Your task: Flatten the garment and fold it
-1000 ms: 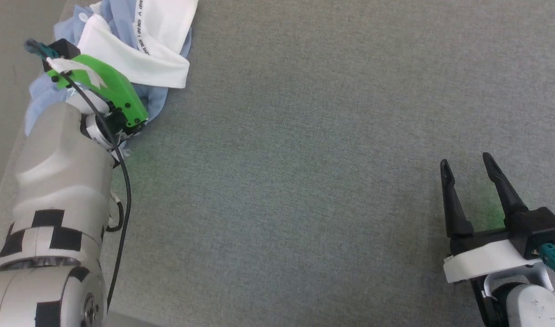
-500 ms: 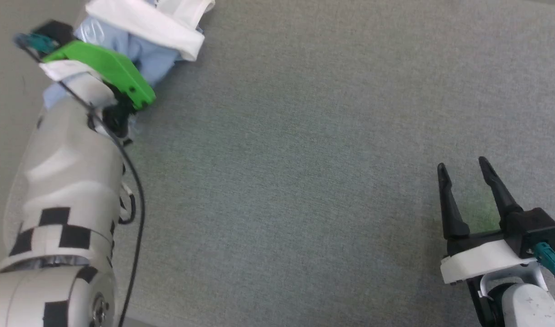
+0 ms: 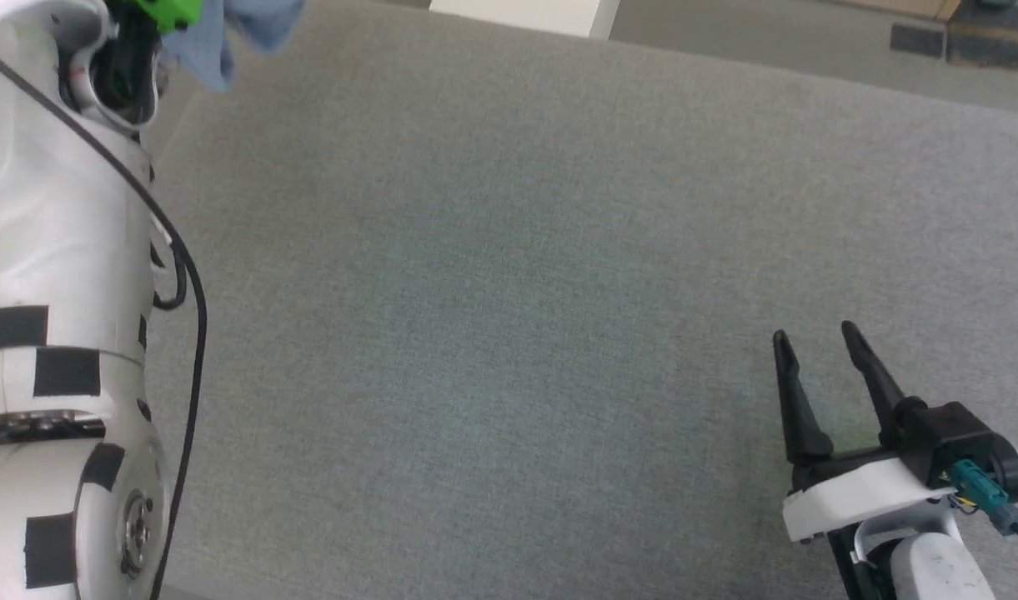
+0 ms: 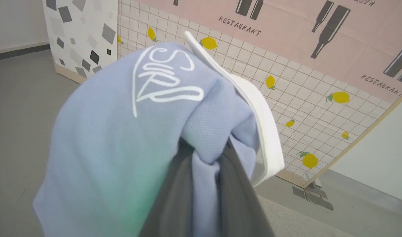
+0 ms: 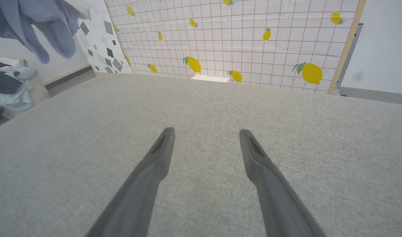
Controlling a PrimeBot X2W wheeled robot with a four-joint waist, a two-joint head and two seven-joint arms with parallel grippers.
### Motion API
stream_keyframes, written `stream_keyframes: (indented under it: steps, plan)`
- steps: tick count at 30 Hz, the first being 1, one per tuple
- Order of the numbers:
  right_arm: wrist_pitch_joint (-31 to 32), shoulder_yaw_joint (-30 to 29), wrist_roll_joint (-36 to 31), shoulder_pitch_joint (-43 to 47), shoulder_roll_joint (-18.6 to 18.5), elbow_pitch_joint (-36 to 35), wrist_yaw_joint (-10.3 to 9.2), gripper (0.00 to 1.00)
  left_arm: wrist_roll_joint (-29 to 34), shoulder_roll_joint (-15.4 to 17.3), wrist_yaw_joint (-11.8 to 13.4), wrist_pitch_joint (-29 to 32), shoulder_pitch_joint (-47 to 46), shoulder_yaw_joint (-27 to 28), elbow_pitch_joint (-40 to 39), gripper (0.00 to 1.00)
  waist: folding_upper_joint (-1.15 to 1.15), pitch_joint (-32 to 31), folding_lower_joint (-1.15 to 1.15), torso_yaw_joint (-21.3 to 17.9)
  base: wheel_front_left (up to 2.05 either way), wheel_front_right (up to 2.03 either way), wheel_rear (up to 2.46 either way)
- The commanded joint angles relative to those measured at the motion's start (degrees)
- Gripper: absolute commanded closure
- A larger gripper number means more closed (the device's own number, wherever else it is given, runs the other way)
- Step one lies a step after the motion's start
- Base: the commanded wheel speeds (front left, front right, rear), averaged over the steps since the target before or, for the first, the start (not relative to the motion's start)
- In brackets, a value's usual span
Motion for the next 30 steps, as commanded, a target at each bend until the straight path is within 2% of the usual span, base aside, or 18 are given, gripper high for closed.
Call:
stream_keyframes:
  steps: [1,9,14,22,30]
  plan:
    - [-0.7,0.1,0.5,-0.9,0.0,0.6,-0.09,0.0,0.0,-0.1,-0.6,0.3,-1.3,-0.6,-1.2,1.0,0.0,-1.8,0.0,-0.7,0.0,0.0,0.0]
    - [-2.1,-0.6,1.9,-2.0,0.0,3.6,-0.09,0.0,-2.4,-2.7,-1.2,4.0,-1.3,-4.7,-7.1,1.0,0.0,-5.3,0.0,-4.4,0.0,0.0,0.0]
    - [-2.5,-1.8,2.3,-2.8,0.0,4.5,-0.09,0.0,-5.5,-5.4,-1.3,7.1,0.6,-8.1,-11.3,1.0,0.0,-7.3,0.0,-9.2,0.0,0.0,0.0]
    - [-2.6,-3.6,2.8,-3.0,0.0,4.8,-0.09,0.0,-10.3,-7.9,-1.3,12.2,5.3,-13.7,-15.3,1.0,0.0,-8.3,0.0,-17.9,0.0,0.0,0.0]
    - [-2.6,-6.0,3.2,-1.7,0.0,4.0,-0.09,0.0,-15.7,-9.3,-1.3,16.5,13.1,-20.1,-18.4,1.0,0.0,-7.0,0.0,-22.6,0.0,0.0,0.0]
